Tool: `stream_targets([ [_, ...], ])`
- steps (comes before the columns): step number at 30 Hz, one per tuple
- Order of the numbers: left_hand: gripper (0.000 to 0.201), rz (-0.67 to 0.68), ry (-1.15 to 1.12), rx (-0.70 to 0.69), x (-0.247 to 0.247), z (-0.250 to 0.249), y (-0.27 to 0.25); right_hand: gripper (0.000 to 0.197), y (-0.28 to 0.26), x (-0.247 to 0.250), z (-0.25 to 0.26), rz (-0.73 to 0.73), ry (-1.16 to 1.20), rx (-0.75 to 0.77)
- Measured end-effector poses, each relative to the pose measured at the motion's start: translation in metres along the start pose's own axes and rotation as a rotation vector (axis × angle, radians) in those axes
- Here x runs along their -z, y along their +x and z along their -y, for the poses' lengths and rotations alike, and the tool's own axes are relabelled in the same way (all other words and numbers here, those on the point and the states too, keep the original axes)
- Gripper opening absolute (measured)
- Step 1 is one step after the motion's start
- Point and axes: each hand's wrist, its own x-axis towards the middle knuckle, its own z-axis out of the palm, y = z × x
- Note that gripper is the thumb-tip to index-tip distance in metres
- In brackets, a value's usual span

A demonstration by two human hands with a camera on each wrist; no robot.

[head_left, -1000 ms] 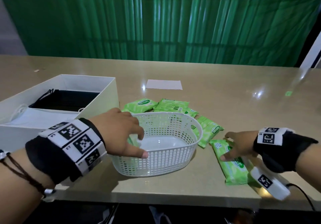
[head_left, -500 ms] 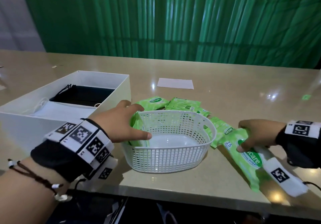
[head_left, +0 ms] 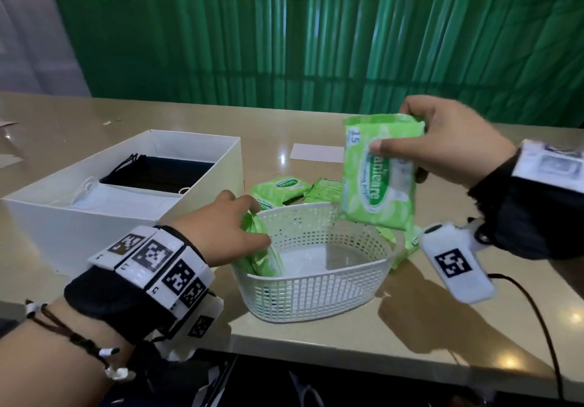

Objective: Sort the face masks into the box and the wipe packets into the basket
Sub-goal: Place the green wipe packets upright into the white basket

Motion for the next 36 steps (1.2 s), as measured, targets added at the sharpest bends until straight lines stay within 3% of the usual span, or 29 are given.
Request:
stream_targets([
  [6, 0.048, 0.047, -0.042, 0.012, 0.002, -0.007, 0.0, 0.029, -0.002, -0.07, 0.003, 0.212, -0.122, -0.004],
  [10, 0.046, 0.056, -0.028, 0.002, 0.002, -0.006, 0.002, 0.029, -0.011, -0.09, -0.001, 0.51, -0.233, -0.061],
  [16, 0.052, 0.062, 0.042, -0.032, -0.002, -0.004, 0.004, 0.05, -0.017, -0.091, -0.005, 0.891, -0.112, -0.265],
  [18, 0.059, 0.076, 0.045, -0.052, -0.003, -0.006, 0.006, 0.056, -0.019, -0.092, 0.0, 0.992, -0.161, -0.227],
  [21, 0.089, 0.123, 0.022, -0.082, -0.008, -0.007, 0.008, 0.065, -0.021, -0.093, 0.006, 1.055, -0.237, -0.145],
  [24, 0.112, 0.128, -0.068, -0.12, -0.016, -0.002, 0.008, 0.065, -0.023, -0.094, 0.004, 1.052, -0.218, -0.124],
  [26, 0.125, 0.12, -0.152, -0.157, -0.018, 0.002, 0.007, 0.061, -0.023, -0.095, 0.0, 1.058, -0.07, -0.19],
  [28, 0.123, 0.131, -0.169, -0.203, -0.018, 0.004, 0.006, 0.056, -0.021, -0.094, -0.005, 1.058, 0.088, -0.247],
  [30, 0.12, 0.165, -0.091, -0.207, -0.017, 0.005, 0.007, 0.048, -0.015, -0.086, -0.011, 1.005, 0.07, -0.18],
  [33, 0.121, 0.183, -0.027, -0.188, -0.016, 0.004, 0.008, 0.028, 0.006, -0.064, -0.027, 0.673, 0.045, -0.096],
  [36, 0.107, 0.174, -0.039, -0.183, -0.015, 0.002, 0.009, 0.014, 0.028, -0.037, -0.061, 0.354, 0.001, -0.164],
])
